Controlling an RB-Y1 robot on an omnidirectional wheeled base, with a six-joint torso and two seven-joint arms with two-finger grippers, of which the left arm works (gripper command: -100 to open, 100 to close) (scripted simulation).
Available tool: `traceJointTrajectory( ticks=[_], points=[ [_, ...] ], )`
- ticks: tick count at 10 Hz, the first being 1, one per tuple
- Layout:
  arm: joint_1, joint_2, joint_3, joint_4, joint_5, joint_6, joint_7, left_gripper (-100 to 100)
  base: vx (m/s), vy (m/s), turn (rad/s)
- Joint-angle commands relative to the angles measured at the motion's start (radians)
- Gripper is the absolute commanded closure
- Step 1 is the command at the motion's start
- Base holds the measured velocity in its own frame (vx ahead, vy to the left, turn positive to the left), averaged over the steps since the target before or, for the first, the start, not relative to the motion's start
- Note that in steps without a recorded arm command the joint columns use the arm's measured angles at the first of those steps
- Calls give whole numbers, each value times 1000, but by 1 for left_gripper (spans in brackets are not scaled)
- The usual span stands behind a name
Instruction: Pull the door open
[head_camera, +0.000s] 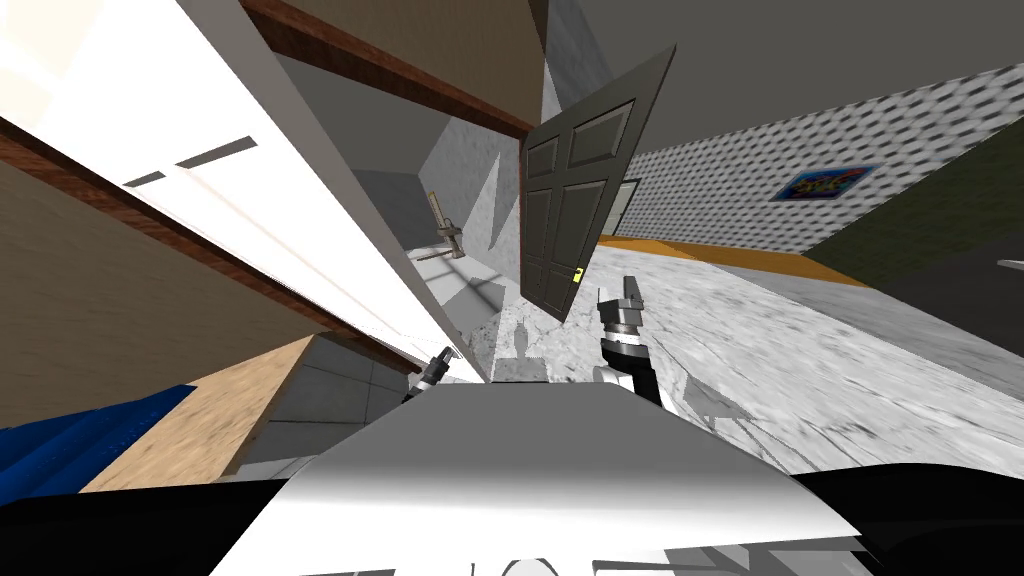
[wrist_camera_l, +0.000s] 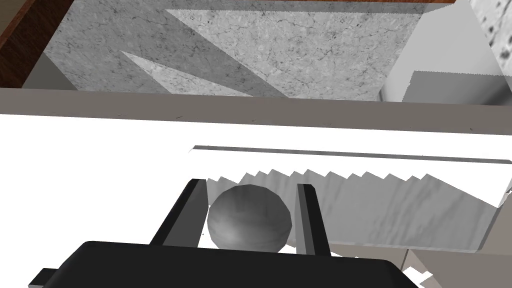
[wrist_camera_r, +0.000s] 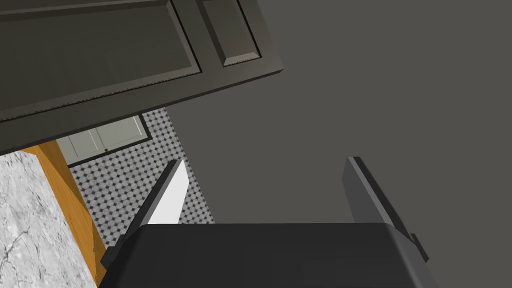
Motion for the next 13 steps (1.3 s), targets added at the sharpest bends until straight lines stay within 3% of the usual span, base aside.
traceJointTrajectory(
  ticks=[1,2,4,6,10,13],
  points=[
    [-9,0,2,41,-3,-33,1,100,-72,33,-135],
    [-13,1,3,58,-4,-46,1,100,-88,54,-118],
    [-33,1,8,143,-10,-115,2,100,-128,59,-162],
    [-33,1,8,143,-10,-115,2,100,-81,37,-9],
    [-56,2,13,245,-18,-197,4,100,-71,36,-97],
    [-56,2,13,245,-18,-197,4,100,-34,9,3]
  ],
)
